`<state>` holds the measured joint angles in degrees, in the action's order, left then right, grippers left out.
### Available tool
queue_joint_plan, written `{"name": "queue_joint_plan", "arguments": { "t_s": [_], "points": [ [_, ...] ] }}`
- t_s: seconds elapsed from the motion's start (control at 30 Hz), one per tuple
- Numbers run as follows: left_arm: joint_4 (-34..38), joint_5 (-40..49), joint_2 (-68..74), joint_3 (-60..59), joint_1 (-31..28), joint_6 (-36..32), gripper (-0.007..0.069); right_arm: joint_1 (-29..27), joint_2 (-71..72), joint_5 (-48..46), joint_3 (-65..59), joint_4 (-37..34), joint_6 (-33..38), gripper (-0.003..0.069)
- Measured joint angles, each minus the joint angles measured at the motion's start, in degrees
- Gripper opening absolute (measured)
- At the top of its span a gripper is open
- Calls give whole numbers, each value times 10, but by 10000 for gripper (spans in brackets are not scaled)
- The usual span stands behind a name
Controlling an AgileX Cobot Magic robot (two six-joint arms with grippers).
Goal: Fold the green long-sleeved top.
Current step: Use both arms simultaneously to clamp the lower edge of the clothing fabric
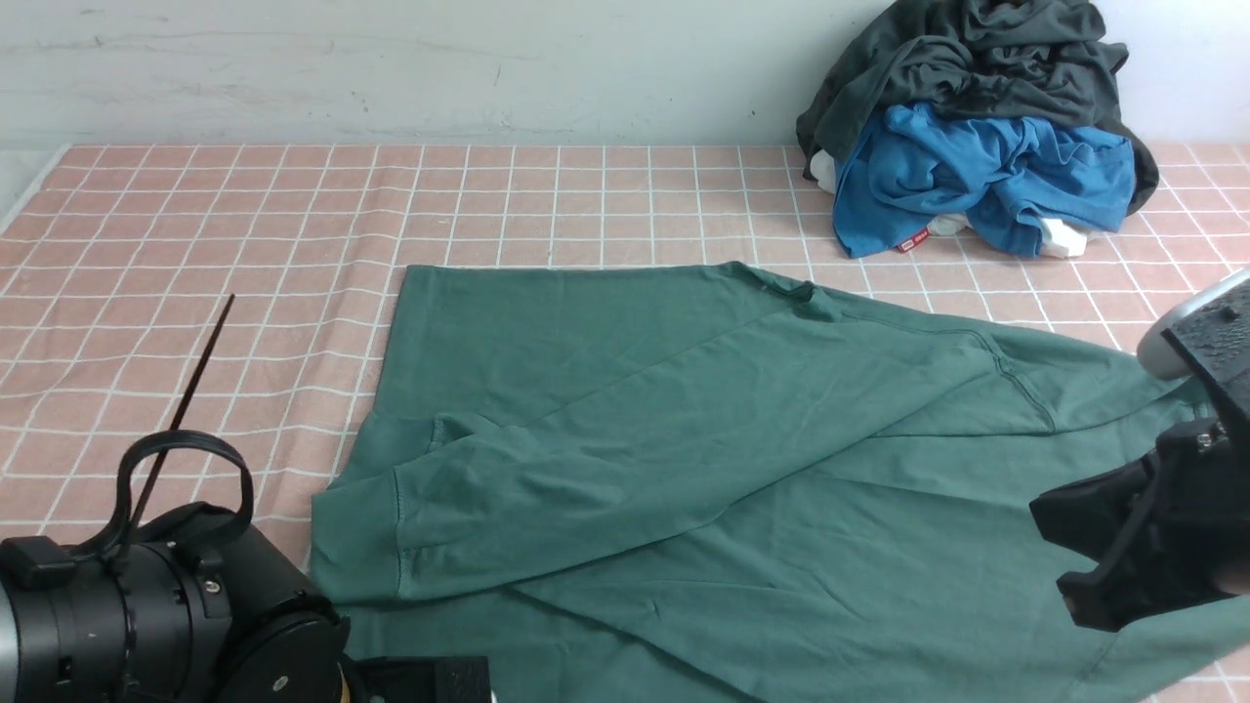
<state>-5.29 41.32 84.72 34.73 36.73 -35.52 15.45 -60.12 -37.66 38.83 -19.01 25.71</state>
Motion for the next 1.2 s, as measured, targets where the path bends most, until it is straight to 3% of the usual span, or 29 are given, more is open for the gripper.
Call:
{"name": "queue_joint_plan", "arguments": {
  "t_s": [0.1, 0.33, 0.5, 0.7, 0.77, 0.97, 1.2],
  "points": [
    [-18, 8, -22, 17, 0, 73, 22, 0, 26, -1, 0, -16, 50, -10],
    [-89, 41, -98, 54, 0, 204, 6, 0, 58, -28, 2, 0, 133, -3],
    [-114, 35, -128, 55, 0, 275, 6, 0, -23, -136, 3, 122, 145, 148],
    [-112, 35, -128, 55, 0, 286, 6, 0, -141, -128, 3, 263, 160, 376],
    [-111, 35, -128, 55, 0, 287, 6, 0, -168, -121, 4, 294, 164, 392],
    [-98, 36, -128, 55, 0, 289, 6, 0, -252, -99, 4, 356, 171, 369],
    [-93, 37, -131, 55, 0, 291, 6, 0, -291, -58, 5, 372, 173, 244]
  ]
}}
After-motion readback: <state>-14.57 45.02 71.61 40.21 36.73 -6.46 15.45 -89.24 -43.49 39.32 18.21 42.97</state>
